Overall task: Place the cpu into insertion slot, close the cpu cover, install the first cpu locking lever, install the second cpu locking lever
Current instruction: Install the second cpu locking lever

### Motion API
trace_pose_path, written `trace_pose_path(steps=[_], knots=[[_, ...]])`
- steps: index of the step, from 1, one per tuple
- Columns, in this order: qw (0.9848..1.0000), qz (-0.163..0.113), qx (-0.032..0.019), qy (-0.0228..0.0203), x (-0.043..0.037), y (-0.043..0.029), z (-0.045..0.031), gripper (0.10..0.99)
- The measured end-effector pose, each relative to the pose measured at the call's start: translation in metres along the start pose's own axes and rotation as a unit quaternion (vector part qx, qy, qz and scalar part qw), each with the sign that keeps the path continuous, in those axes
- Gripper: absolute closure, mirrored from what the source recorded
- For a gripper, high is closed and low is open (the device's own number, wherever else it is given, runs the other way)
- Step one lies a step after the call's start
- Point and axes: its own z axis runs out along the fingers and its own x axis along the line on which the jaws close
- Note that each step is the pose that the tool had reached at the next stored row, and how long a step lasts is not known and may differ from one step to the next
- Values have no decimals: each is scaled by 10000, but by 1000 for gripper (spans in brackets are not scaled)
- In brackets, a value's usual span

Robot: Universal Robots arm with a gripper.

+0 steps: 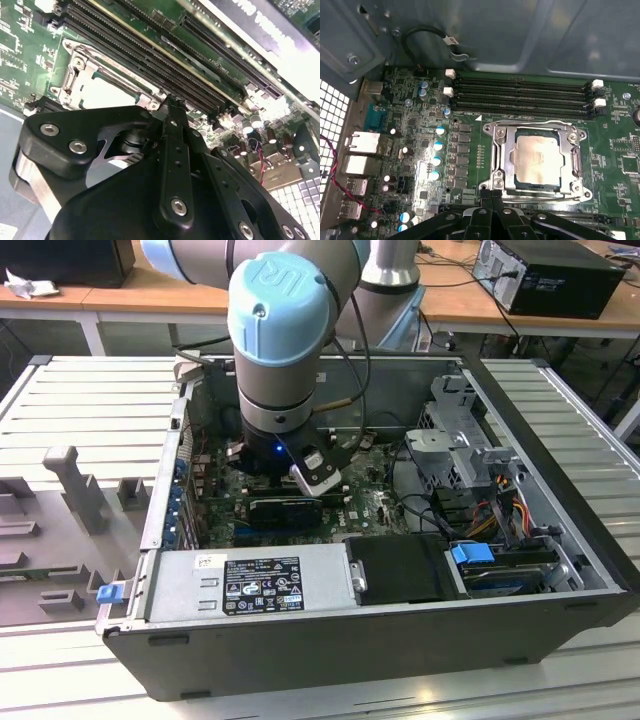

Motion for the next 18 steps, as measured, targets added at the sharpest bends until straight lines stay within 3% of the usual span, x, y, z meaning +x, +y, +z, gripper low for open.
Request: trace_pose_path(steps=[6,18], knots=[[10000,1,-16,0,0,2,80,980],[10000,0,-44,-2,18,53,139,980]])
